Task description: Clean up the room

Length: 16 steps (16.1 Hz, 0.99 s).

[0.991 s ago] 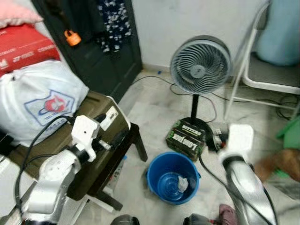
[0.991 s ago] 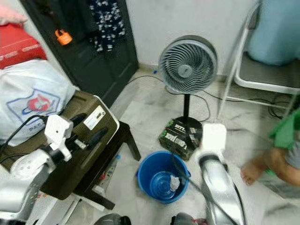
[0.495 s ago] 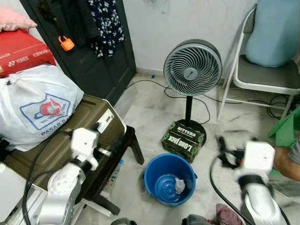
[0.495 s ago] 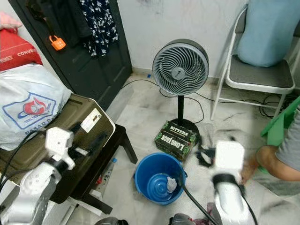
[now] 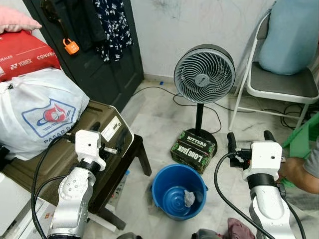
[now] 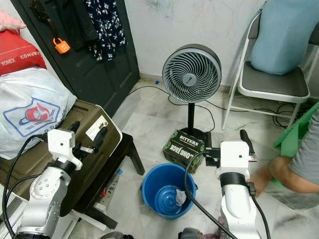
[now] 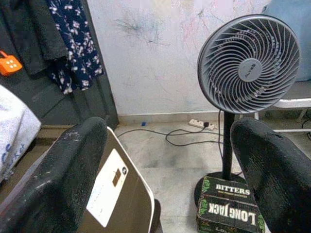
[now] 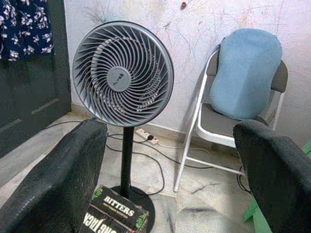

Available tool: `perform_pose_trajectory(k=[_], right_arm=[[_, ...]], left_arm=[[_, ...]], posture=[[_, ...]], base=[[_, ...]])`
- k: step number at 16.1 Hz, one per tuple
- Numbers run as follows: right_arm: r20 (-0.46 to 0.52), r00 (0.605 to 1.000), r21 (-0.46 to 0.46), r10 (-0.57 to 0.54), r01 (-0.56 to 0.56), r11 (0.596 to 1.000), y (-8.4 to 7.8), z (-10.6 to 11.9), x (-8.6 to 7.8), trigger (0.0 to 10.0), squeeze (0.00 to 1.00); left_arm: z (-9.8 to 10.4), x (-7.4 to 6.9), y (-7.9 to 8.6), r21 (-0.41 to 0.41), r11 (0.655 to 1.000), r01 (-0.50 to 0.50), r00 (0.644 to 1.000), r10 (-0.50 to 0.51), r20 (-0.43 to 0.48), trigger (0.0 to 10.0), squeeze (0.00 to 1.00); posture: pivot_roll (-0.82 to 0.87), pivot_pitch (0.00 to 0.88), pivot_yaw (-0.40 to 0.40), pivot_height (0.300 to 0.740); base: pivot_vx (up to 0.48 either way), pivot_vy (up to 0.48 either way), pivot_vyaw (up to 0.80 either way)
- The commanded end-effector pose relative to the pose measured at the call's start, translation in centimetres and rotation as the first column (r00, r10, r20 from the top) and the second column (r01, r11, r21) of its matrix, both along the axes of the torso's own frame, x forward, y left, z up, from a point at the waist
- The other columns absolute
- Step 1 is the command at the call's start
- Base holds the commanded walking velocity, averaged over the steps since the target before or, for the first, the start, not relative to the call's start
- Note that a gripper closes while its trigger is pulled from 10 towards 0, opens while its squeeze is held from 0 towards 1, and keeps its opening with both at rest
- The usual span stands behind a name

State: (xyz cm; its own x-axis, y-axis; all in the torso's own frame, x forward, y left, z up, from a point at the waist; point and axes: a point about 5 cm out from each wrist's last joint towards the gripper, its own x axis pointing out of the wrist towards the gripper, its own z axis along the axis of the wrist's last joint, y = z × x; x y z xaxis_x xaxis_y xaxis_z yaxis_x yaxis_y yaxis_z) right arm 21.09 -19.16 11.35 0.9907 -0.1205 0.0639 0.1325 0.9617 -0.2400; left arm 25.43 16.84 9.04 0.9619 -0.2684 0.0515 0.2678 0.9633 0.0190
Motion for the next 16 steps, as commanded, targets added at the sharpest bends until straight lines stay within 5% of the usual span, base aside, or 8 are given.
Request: perform_pose_trajectory(k=[1, 4, 7, 12, 16], right_arm=[[0.015, 1.000, -0.004, 0.027, -0.027, 1.000, 0.6, 0.3, 0.1, 10.0, 0.00], [0.020, 0.998, -0.028, 0.055, -0.054, 0.998, 1.0, 0.7, 0.3, 10.0, 0.00], [0.023, 0.999, -0.047, 0.025, -0.024, 0.999, -0.2, 0.9, 0.7, 10.0, 0.00], [0.022, 0.998, 0.003, 0.052, -0.052, 0.999, 1.1, 1.1, 0.6, 10.0, 0.00], [0.036, 0.998, -0.015, 0.045, -0.045, 0.999, 0.6, 1.5, 1.2, 10.0, 0.00]], left_arm=[[0.0, -0.1, 0.1, 0.006, 1.000, -0.003, 1.000, 0.003, 0.003, 10.0, 0.00], [-0.2, -0.2, -0.3, -0.006, 1.000, -0.009, 1.000, 0.008, -0.005, 10.0, 0.00], [0.4, -0.3, 0.6, -0.063, 0.992, -0.109, 0.994, 0.110, 0.009, 10.0, 0.00], [0.6, 0.4, 1.3, 0.024, 0.979, -0.202, 0.979, 0.200, 0.042, 10.0, 0.00], [0.6, 0.8, 1.3, 0.061, 0.971, -0.230, 0.973, 0.227, 0.049, 10.0, 0.00]], posture=[[-0.22, 0.000, 0.112, 0.740], [-0.22, 0.000, 0.109, 0.740], [-0.21, 0.000, 0.109, 0.740], [-0.21, 0.000, 0.098, 0.740], [-0.21, 0.000, 0.094, 0.740]], base=[[0.000, 0.000, 0.80], [0.000, 0.000, 0.80], [0.000, 0.000, 0.80], [0.000, 0.000, 0.80], [0.000, 0.000, 0.80]])
